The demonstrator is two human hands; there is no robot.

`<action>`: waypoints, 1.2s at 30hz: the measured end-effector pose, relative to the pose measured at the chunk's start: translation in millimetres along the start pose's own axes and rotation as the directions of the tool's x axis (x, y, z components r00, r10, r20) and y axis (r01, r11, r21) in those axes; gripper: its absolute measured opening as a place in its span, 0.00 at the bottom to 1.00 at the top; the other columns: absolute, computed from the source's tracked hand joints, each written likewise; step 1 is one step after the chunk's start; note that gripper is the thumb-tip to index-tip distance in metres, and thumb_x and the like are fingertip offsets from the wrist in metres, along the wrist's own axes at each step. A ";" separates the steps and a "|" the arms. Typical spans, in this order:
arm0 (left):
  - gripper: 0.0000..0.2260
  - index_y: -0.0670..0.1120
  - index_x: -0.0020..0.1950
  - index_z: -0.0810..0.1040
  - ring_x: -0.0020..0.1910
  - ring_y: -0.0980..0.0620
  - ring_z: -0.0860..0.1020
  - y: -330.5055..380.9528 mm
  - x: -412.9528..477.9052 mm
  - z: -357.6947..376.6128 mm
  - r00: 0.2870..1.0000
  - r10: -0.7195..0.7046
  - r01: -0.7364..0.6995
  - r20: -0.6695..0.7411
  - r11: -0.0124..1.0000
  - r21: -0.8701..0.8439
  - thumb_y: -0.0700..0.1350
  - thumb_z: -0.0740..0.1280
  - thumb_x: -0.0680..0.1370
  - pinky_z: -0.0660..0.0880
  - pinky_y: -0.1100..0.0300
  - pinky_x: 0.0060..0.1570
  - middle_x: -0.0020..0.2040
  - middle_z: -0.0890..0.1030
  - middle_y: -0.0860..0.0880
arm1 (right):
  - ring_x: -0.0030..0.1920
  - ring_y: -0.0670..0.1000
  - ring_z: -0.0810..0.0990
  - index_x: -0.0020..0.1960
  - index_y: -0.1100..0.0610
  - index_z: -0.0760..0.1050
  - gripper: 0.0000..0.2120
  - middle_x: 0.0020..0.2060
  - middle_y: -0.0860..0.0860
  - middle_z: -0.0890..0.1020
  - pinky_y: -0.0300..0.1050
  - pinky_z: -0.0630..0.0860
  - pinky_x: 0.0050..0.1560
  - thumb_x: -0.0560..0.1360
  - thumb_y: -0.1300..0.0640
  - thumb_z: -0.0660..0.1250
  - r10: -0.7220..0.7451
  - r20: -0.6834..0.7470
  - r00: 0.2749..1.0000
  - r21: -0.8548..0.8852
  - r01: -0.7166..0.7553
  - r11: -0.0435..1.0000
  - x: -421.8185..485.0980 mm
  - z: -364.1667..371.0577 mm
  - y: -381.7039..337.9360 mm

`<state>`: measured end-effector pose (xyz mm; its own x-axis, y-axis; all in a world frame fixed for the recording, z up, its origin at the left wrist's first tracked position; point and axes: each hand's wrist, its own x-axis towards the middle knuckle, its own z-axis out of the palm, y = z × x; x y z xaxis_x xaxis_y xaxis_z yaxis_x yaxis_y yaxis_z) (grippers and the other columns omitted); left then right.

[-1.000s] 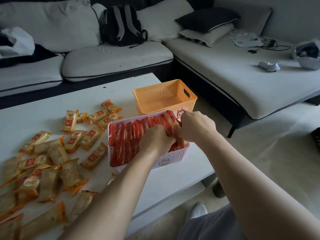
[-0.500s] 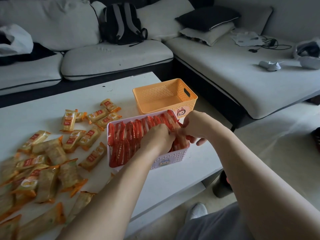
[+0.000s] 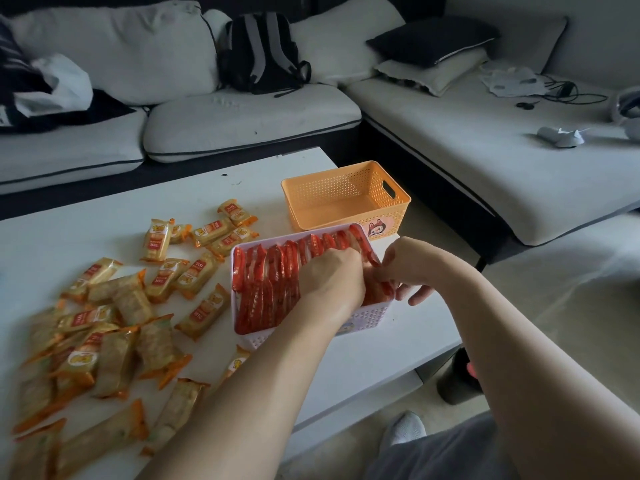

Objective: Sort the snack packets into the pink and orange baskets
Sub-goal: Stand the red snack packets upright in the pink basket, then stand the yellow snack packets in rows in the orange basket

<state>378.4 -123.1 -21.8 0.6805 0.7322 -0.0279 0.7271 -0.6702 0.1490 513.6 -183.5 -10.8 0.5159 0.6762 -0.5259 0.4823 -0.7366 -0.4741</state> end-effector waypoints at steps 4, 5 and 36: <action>0.12 0.46 0.48 0.80 0.42 0.44 0.81 -12.2 -1.8 6.5 0.996 0.028 -0.015 0.086 0.989 -0.146 0.53 0.63 0.82 0.73 0.54 0.37 0.44 0.83 0.47 | 0.37 0.51 0.87 0.52 0.58 0.79 0.11 0.40 0.53 0.87 0.44 0.84 0.31 0.80 0.49 0.66 0.014 -0.049 0.999 -0.050 -0.016 0.999 -0.8 7.2 -3.4; 0.12 0.48 0.48 0.81 0.42 0.45 0.81 -15.5 -3.1 6.1 0.993 0.047 -0.024 0.104 0.977 -0.213 0.54 0.63 0.82 0.75 0.54 0.38 0.43 0.83 0.49 | 0.37 0.52 0.87 0.53 0.60 0.79 0.12 0.39 0.54 0.87 0.45 0.85 0.33 0.80 0.51 0.66 0.018 -0.065 0.998 -0.095 -0.024 0.995 -0.3 10.2 -5.3; 0.12 0.42 0.46 0.78 0.39 0.40 0.84 -221.1 -52.3 -64.9 0.699 -0.695 0.295 0.166 0.068 -0.953 0.44 0.59 0.85 0.82 0.49 0.26 0.45 0.83 0.38 | 0.68 0.63 0.74 0.81 0.49 0.57 0.32 0.76 0.55 0.61 0.58 0.75 0.65 0.80 0.50 0.65 -0.442 -0.162 0.882 -0.250 0.397 0.883 41.0 63.3 -88.7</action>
<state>176.1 -5.4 10.8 -0.0146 0.9576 -0.2876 0.1638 0.2860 0.9441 447.2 -91.0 -35.0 0.3563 0.9238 -0.1398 0.8075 -0.3798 -0.4514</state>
